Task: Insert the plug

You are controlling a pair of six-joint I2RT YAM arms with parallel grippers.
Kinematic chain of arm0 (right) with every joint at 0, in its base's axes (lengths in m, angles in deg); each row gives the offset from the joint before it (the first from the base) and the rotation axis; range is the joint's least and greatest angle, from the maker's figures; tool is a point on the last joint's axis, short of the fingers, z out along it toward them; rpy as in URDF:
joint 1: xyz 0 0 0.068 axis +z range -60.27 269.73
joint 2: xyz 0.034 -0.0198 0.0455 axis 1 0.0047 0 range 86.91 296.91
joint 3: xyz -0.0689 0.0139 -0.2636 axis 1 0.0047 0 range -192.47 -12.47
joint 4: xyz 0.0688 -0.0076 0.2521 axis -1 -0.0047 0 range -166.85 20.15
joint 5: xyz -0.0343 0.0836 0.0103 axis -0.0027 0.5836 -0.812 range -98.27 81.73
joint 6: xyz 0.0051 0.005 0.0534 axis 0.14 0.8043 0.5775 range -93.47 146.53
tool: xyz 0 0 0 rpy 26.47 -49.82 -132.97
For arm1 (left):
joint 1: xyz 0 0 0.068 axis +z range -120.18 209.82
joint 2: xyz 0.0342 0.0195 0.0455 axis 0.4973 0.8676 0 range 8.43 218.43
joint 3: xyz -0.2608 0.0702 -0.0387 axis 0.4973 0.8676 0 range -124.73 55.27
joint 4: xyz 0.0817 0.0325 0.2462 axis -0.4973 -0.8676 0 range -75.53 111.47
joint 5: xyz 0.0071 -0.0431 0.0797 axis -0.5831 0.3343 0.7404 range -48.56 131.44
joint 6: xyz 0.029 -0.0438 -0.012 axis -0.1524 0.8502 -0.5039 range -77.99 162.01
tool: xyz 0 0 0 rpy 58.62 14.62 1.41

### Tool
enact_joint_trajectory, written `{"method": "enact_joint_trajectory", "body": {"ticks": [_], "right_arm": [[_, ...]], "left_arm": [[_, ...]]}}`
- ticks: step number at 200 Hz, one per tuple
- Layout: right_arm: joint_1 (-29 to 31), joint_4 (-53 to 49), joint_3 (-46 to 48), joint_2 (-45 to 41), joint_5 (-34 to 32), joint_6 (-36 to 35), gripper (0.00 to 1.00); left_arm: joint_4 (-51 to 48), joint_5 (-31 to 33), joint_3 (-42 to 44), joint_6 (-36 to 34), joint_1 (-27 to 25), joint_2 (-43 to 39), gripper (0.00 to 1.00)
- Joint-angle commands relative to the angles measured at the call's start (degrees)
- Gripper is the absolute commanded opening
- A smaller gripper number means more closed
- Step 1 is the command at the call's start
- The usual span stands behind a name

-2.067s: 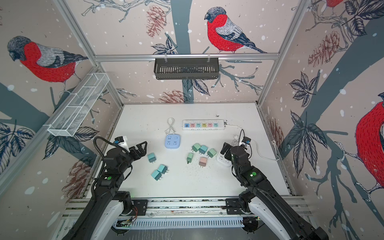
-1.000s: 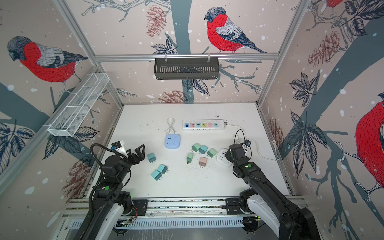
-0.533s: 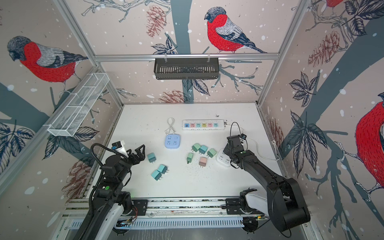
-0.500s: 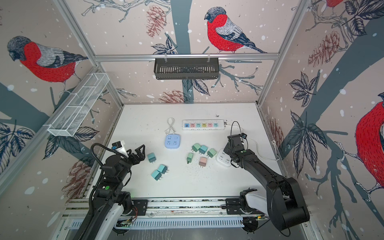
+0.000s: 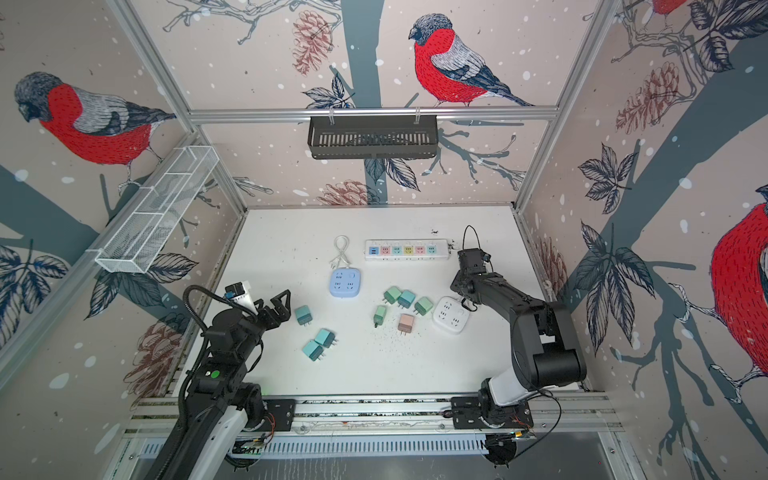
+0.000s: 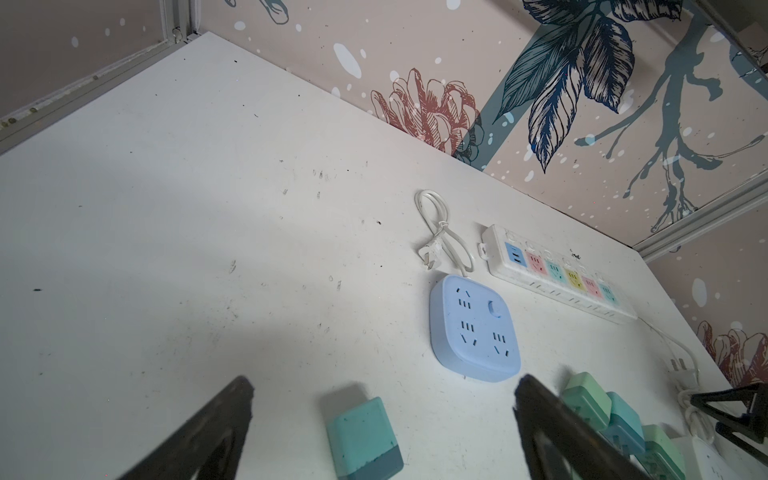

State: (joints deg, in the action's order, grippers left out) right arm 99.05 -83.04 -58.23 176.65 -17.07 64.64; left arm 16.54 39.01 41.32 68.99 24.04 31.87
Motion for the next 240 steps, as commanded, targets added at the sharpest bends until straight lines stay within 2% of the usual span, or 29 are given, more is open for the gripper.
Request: {"method": "enact_joint_trajectory", "body": {"ticks": [1, 23, 37, 46, 61, 105, 161, 202, 240], "right_arm": [[-0.1, -0.2, -1.6, 2.9, 1.9, -1.5, 0.51], [0.0, -0.2, -2.4, 5.7, 3.7, -2.1, 0.38], [0.1, 0.2, -2.7, 6.6, 5.2, -2.5, 0.25], [0.6, 0.1, -3.0, 7.2, 6.1, -3.1, 0.12], [2.4, -1.5, -4.1, 7.9, 4.5, -3.7, 0.04], [7.1, -2.8, -0.7, 5.0, -1.6, -1.4, 0.03], [15.9, 1.9, 4.7, -3.5, 0.7, -2.1, 0.03], [23.7, 3.2, 2.2, -0.6, -1.4, -1.8, 0.03], [29.0, 4.5, 0.8, 2.0, -1.4, -1.6, 0.02]], "left_arm": [[2.3, 1.0, -0.1, 0.2, 0.0, -0.1, 0.98], [2.4, 1.0, -0.2, 0.2, 0.0, 0.0, 0.98], [2.3, 1.1, -0.1, 0.2, 0.0, 0.3, 0.98], [2.3, 1.1, -0.3, 0.2, 0.0, 0.4, 0.98], [2.4, 1.1, -0.2, 0.2, -0.1, 0.5, 0.98], [2.4, -0.4, 0.0, -0.4, -0.2, -1.0, 0.98], [4.9, 2.9, 0.0, 2.4, -0.1, 1.0, 0.98], [6.5, 3.2, 0.4, 1.4, -0.2, 0.7, 0.98], [5.7, 1.2, -0.5, 1.6, -0.2, 4.9, 0.98]]}}
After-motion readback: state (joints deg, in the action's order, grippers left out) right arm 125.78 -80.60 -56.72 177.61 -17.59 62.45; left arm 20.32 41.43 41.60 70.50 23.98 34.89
